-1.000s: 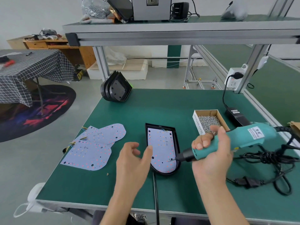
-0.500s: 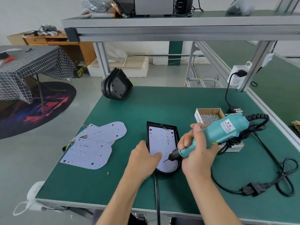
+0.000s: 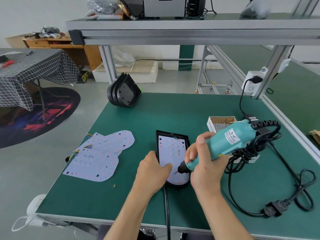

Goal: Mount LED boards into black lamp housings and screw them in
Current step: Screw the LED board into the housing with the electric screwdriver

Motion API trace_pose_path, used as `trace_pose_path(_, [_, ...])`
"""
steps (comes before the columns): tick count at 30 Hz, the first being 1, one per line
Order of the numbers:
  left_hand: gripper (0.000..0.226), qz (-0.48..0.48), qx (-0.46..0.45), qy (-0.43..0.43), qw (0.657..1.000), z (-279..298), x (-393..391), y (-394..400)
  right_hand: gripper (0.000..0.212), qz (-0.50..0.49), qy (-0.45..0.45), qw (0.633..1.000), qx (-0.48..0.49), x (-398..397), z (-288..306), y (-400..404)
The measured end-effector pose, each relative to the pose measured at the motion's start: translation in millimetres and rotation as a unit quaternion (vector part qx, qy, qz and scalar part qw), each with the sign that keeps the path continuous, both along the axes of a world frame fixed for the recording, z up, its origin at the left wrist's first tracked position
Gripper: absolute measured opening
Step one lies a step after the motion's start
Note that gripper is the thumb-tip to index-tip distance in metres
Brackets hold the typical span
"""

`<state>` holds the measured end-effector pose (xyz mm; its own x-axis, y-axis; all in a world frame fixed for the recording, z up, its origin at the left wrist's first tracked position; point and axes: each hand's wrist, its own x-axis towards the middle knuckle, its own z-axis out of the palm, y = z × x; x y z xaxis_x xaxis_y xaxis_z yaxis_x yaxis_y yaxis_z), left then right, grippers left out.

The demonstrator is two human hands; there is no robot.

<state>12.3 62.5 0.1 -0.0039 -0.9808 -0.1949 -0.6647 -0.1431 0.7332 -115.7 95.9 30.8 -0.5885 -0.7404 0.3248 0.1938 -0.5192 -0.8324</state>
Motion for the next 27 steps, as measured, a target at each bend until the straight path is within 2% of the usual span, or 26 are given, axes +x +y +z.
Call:
trace_pose_path(15, [0.031,0.002,-0.005,0.000,1.000,0.6,-0.9,0.1,0.018,0.018,0.029,0.999,0.012,4.5,3.4,3.2])
trace_pose_path(27, [0.031,0.006,-0.012,-0.009,1.000,0.1,-0.9,0.9,0.014,0.026,0.003,0.999,0.024,2.4,2.0,2.3])
